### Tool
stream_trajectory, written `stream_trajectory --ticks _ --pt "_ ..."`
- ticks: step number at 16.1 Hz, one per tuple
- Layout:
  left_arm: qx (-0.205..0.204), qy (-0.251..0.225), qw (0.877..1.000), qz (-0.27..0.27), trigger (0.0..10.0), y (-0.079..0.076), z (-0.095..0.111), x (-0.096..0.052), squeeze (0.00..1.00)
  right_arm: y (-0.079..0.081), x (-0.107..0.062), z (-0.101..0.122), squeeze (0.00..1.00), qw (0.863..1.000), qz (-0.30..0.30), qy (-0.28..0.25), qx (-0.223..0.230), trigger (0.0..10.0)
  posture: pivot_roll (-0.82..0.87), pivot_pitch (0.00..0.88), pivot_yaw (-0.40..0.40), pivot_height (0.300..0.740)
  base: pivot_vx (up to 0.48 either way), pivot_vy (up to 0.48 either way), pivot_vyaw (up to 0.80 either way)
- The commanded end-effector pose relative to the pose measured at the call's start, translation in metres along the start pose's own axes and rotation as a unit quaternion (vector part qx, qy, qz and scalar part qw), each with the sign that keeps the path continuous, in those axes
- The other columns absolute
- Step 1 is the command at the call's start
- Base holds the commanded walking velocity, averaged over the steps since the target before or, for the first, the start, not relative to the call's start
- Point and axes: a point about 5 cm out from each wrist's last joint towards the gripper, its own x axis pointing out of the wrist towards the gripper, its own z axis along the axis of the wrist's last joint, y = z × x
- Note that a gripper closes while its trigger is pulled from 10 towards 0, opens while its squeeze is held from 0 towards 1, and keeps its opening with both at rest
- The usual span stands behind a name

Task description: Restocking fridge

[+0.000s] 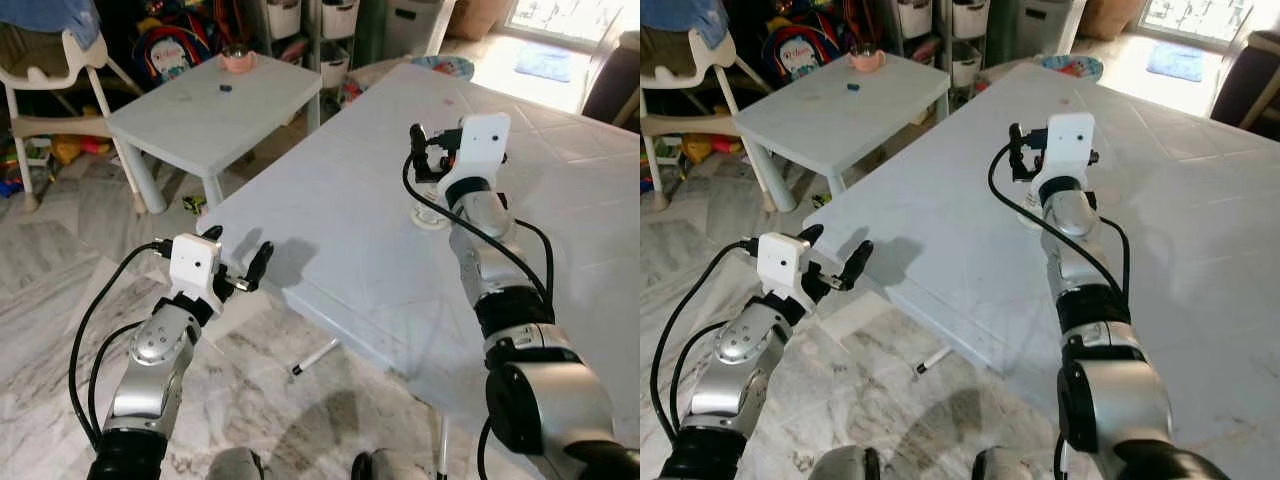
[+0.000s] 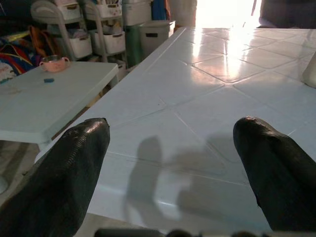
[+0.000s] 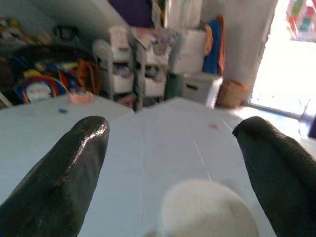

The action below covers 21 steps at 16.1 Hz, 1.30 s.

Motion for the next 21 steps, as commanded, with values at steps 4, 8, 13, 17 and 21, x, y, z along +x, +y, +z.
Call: stream_trajectory --ticks 4,8,13,17,21 --pt "0.008 0.003 1.0 -0.002 10.0 -0.001 0.002 -0.001 0.0 -0.004 0.003 0.002 0.0 1.0 -0.02 -0.008 0.001 10.0 0.08 0.063 0.014 0.74 0.0 0.0 0.0" --pt "0.006 0.003 1.0 -0.005 10.0 -0.003 0.002 0.0 0.0 -0.004 0.001 -0.004 0.0 1.0 -0.023 0.001 0.002 10.0 0.07 0.066 0.013 0.74 0.0 0.0 0.0" --pt "0.004 0.005 1.0 -0.004 10.0 -0.004 0.001 0.001 0.0 -0.002 0.0 -0.01 0.0 1.0 -0.017 0.014 0.009 0.0 0.07 0.063 0.009 0.74 0.0 0.0 0.0" --pt "0.005 0.004 1.0 -0.004 10.0 -0.005 0.001 0.001 0.0 -0.002 0.0 -0.01 0.0 1.0 -0.016 0.014 0.009 0.0 0.07 0.063 0.008 0.74 0.0 0.0 0.0" --pt "0.004 0.004 1.0 -0.005 10.0 -0.005 0.001 0.002 0.0 -0.002 0.0 -0.012 0.0 1.0 -0.014 0.013 0.001 0.0 0.07 0.061 0.007 0.74 0.0 0.0 0.0"
